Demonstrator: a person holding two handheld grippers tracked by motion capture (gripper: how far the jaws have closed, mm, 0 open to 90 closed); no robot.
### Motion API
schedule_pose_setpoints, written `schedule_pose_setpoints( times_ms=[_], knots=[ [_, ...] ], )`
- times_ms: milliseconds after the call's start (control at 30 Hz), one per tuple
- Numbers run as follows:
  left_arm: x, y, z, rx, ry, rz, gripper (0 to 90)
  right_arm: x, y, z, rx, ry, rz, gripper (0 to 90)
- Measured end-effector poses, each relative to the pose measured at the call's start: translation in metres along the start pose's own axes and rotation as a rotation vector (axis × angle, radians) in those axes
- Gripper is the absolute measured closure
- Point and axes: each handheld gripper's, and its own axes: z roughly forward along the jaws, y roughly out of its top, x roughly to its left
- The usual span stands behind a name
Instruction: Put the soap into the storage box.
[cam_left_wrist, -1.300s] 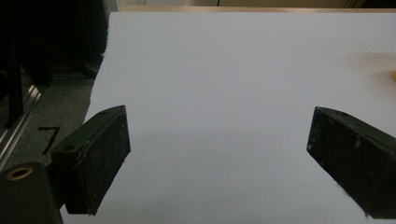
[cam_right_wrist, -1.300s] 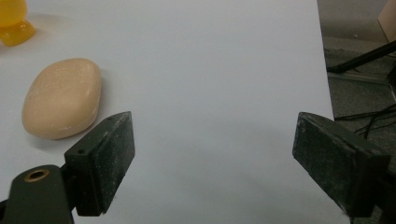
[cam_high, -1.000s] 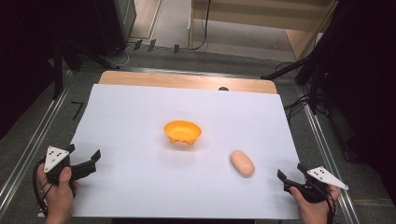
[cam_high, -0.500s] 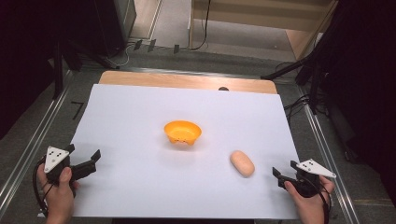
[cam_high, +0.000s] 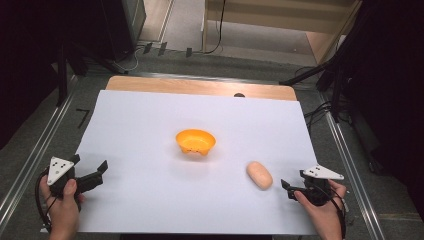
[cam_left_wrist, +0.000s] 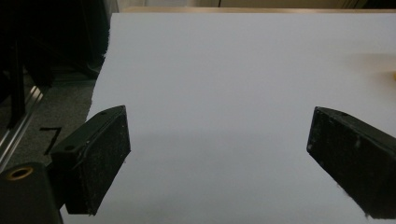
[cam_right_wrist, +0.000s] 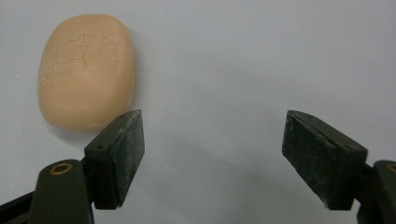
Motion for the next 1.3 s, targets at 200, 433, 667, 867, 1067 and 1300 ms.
schedule_pose_setpoints(
  times_ms=[200,433,667,867,1067,1300],
  knots=[
    [0.000,0.000,0.000,-0.001,0.001,-0.001,6.7,0.004,0.006,0.001,0.015,0.022,-0.018,19.6],
    [0.000,0.000,0.000,0.001,0.002,-0.001,6.7,0.012,0.017,0.006,0.047,0.060,-0.057,15.8],
    [0.000,0.000,0.000,0.000,0.001,-0.001,6.7,0.021,0.028,0.012,0.091,0.093,-0.060,13.4],
    [0.000,0.000,0.000,0.000,-0.001,-0.001,6.7,0.026,0.033,0.015,0.109,0.105,-0.060,13.2],
    [0.000,0.000,0.000,-0.001,0.000,-0.001,6.7,0.033,0.040,0.020,0.124,0.116,-0.073,12.1],
    [0.000,0.000,0.000,-0.001,-0.001,-0.001,6.7,0.043,0.049,0.028,0.149,0.139,-0.081,9.2]
  ],
)
